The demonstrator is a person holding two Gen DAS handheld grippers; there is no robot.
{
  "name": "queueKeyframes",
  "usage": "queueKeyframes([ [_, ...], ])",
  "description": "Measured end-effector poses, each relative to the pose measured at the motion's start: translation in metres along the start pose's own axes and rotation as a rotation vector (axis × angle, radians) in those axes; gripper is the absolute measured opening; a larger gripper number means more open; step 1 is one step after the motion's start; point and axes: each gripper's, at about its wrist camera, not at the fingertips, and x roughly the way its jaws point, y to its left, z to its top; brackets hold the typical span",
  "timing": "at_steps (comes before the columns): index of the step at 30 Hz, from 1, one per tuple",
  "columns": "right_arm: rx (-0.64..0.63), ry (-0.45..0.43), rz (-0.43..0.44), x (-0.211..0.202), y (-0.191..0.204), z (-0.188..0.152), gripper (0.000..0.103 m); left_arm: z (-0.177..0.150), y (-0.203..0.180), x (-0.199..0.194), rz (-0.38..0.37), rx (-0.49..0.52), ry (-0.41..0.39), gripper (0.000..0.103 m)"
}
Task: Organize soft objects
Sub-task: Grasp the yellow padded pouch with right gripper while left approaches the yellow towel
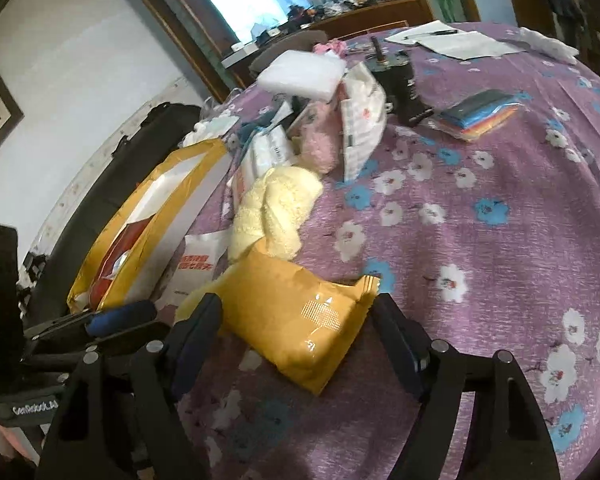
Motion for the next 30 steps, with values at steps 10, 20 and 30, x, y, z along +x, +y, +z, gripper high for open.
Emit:
queueKeyframes([
  [10, 0.057, 0.000, -0.041, 0.004, 0.002, 0.003, 0.078, 0.015, 0.012, 0.013, -0.059, -0.096, 0.040, 0.051],
  [20, 0.037, -0.051, -0.110, 0.004, 0.010, -0.005, 0.067, 0.013, 0.018, 0.011, -0.059, -0.125, 0.039, 0.051],
  [30, 0.068, -0.086, -0.064, -0.002, 0.008, -0.012, 0.051, 0.012, 0.018, 0.013, -0.055, -0.131, 0.045, 0.051],
])
